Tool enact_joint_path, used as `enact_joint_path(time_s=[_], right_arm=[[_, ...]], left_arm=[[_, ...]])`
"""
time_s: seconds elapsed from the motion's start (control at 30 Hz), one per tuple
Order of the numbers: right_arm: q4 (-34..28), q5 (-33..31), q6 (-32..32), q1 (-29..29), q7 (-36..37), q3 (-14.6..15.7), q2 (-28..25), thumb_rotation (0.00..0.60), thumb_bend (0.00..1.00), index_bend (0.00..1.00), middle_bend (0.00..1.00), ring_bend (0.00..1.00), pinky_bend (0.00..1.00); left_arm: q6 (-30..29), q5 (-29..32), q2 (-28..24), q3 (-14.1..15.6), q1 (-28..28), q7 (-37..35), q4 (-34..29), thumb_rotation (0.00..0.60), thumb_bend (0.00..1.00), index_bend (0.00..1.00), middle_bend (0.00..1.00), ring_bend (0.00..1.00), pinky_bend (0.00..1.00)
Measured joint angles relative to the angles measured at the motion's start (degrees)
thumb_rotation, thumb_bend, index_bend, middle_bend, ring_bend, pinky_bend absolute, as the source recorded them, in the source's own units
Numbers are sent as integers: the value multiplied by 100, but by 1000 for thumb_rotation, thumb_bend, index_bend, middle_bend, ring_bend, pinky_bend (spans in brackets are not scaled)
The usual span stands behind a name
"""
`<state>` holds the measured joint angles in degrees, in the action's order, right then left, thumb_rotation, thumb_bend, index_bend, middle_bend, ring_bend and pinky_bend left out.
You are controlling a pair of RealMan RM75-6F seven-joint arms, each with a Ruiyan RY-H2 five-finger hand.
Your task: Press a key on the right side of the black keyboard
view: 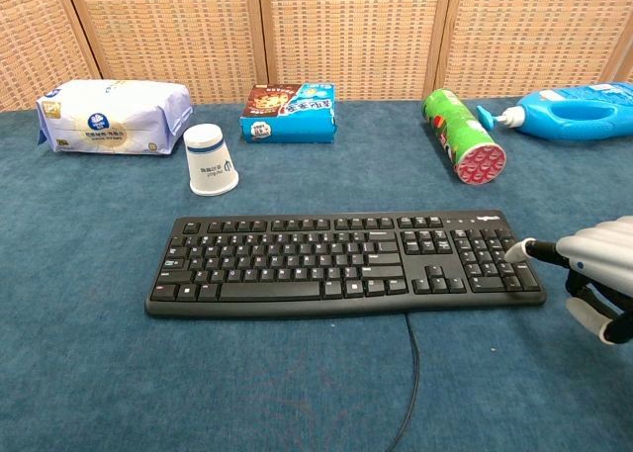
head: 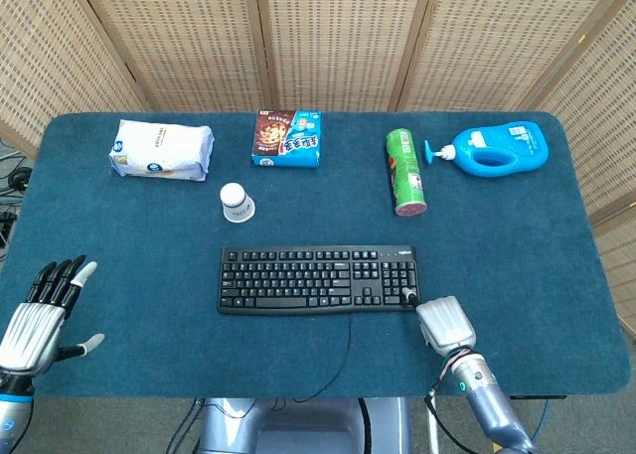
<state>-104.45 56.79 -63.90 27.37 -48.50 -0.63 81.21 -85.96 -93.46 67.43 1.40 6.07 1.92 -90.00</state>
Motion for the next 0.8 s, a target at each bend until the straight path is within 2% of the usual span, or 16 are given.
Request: enact_joint_path(time_s=[0.8], right_arm=[[231,-275,-11,184,89,125,138,600,672,127,743,705,541]], left_arm=[[64,8,27,25,22,44,18,600,0,0,0,0,0]])
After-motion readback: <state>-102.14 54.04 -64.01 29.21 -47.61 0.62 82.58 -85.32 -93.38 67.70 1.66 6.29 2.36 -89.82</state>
